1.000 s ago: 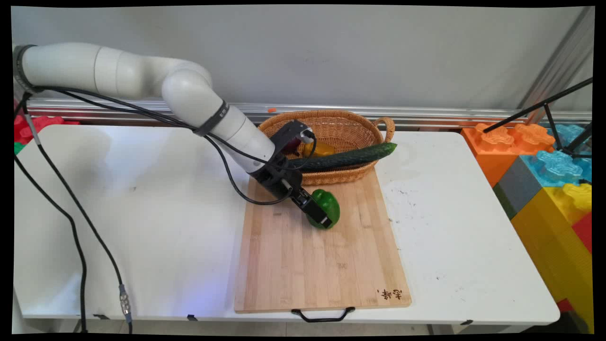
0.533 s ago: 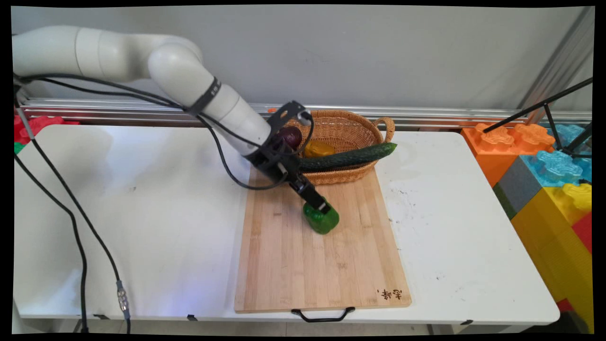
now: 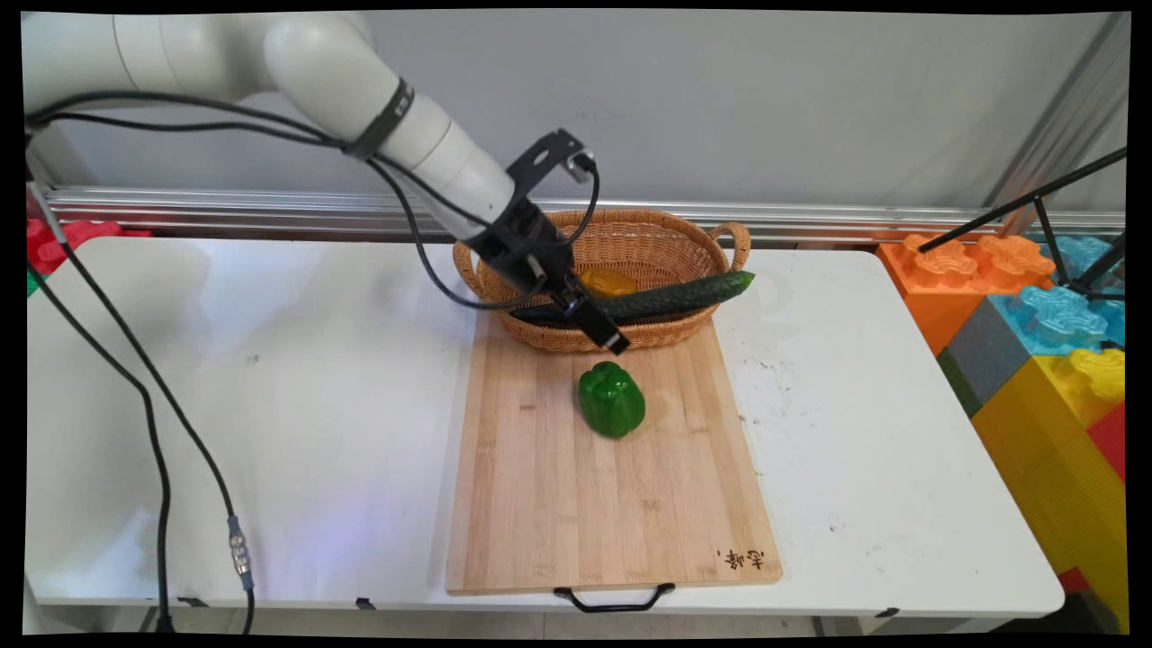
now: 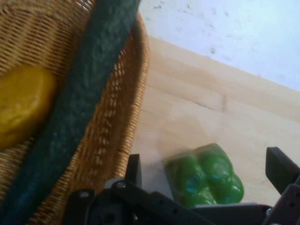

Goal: Pick up the cucumber from the vegetable basket

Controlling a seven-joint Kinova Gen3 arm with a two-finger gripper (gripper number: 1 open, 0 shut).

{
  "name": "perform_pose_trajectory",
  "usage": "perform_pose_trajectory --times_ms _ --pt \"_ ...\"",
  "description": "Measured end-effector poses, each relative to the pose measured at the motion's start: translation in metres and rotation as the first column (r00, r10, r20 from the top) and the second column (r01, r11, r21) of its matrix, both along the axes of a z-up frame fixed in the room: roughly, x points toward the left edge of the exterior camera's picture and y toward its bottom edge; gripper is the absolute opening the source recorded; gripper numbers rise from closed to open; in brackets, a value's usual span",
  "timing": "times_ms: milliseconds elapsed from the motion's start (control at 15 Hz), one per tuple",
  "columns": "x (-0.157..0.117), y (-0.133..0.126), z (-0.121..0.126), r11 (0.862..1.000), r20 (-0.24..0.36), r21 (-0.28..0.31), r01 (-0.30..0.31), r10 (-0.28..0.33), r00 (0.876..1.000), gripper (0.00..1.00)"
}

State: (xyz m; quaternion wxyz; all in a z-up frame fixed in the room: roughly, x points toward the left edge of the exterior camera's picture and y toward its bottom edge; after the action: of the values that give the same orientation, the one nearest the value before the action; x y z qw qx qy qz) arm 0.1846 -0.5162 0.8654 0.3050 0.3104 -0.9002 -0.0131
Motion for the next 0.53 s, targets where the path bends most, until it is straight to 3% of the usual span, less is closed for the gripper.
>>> perform_pose_trajectory --times_ms 533 --pt "-0.003 -0.025 0.027 0.991 0.057 -0.118 0.062 -0.056 0.997 1.0"
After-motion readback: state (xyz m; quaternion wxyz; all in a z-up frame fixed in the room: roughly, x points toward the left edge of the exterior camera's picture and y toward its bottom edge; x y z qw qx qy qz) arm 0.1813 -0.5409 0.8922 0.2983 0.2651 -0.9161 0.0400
